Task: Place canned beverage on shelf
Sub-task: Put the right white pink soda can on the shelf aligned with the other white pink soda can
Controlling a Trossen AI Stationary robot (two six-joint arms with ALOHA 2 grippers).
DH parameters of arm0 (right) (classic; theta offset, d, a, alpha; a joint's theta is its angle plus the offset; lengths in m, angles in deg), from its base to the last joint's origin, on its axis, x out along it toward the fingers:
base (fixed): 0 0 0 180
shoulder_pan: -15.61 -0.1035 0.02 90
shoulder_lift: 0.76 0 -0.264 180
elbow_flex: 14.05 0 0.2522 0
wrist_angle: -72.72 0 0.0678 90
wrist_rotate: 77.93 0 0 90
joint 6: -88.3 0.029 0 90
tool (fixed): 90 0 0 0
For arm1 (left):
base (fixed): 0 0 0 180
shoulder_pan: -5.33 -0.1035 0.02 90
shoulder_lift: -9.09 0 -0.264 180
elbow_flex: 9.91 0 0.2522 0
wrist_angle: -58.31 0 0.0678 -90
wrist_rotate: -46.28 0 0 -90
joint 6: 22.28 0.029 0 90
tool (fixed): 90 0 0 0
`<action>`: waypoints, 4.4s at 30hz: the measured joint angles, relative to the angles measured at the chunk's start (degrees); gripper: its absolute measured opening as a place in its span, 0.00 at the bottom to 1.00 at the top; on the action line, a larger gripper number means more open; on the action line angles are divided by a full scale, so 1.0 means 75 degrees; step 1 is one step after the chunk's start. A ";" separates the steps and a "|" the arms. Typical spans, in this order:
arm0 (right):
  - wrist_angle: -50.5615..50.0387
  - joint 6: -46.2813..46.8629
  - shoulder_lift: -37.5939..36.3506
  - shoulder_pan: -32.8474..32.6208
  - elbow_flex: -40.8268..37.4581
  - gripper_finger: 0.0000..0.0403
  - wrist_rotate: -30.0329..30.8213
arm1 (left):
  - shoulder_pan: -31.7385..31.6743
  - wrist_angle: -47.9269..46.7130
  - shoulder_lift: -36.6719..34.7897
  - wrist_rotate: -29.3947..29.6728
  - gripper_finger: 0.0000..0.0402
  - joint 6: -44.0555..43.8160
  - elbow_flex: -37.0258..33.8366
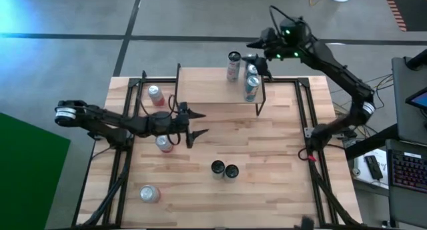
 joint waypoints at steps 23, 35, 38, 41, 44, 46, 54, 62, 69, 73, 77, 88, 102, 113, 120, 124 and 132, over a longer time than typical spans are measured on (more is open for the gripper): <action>0.0647 0.2233 -0.2678 -0.5354 -0.3912 0.71 0.3823 | 0.1888 -0.0099 -0.0026 0.0615 0.71 -0.0705 0.0000; 0.2798 0.3591 -0.1814 -0.8640 -0.5814 0.71 0.6525 | 0.2733 0.0086 0.0303 0.1766 0.71 -0.1604 0.0003; 0.3310 0.3646 -0.1363 -0.9226 -0.5869 0.71 0.6657 | 0.2843 0.0339 0.0504 0.1782 0.71 -0.1581 0.0003; 0.3692 0.3843 -0.0887 -0.9564 -0.5915 0.71 0.6596 | 0.2848 0.0491 0.0663 0.1787 0.71 -0.1406 0.0004; 0.3761 0.3967 -0.0408 -0.9674 -0.5866 0.71 0.6602 | 0.2766 0.0698 0.0801 0.1795 0.71 -0.1136 0.0006; 0.3874 0.3916 -0.0133 -0.9721 -0.5803 0.71 0.6612 | 0.2712 0.0900 0.0866 0.1801 0.71 -0.0966 0.0006; 0.4744 0.3323 0.0547 -0.9747 -0.5671 0.81 0.6661 | 0.2621 0.1204 0.0930 0.1804 0.71 -0.0341 0.0006; 0.5040 0.4578 0.1040 -0.9712 -0.5668 0.91 0.7195 | 0.2540 0.1219 0.0927 0.1804 0.71 -0.0206 0.0006; 0.5022 0.5245 0.1419 -0.9712 -0.5668 0.90 0.7979 | 0.2540 0.1198 0.0927 0.1802 0.71 -0.0427 0.0006; 0.5003 0.5306 0.1443 -0.9733 -0.5668 0.85 0.8059 | 0.2540 0.1172 0.0927 0.1804 0.71 -0.0482 0.0006; 0.4882 0.5189 0.1273 -0.9747 -0.5668 0.73 0.7868 | 0.2540 0.1150 0.0925 0.1801 0.71 -0.0490 0.0006; 0.4593 0.3475 -0.0272 -0.9685 -0.5685 0.60 0.7143 | 0.2540 0.1280 0.0928 0.1736 0.71 -0.0118 0.0006; 0.2610 0.1056 -0.2869 -0.6806 -0.4291 0.61 0.4638 | 0.2385 0.1308 0.0936 0.1876 0.71 0.1036 0.0556; 0.0346 -0.0536 -0.0881 -0.3776 -0.1370 0.61 0.1644 | 0.1752 0.0206 0.0942 0.2020 0.71 0.0879 0.0727; -0.0256 -0.1297 0.0268 -0.1751 -0.0418 0.61 -0.0372 | 0.1733 -0.0636 0.0942 0.2809 0.71 0.0523 0.0697; -0.0412 -0.1799 0.0759 -0.0873 -0.0077 0.61 -0.1153 | 0.1735 -0.0866 0.0933 0.2941 0.71 0.0276 0.0688; -0.0626 -0.2044 0.1595 -0.0102 0.0204 0.61 -0.2480 | 0.1748 -0.0837 0.0915 0.2942 0.71 0.0114 0.0719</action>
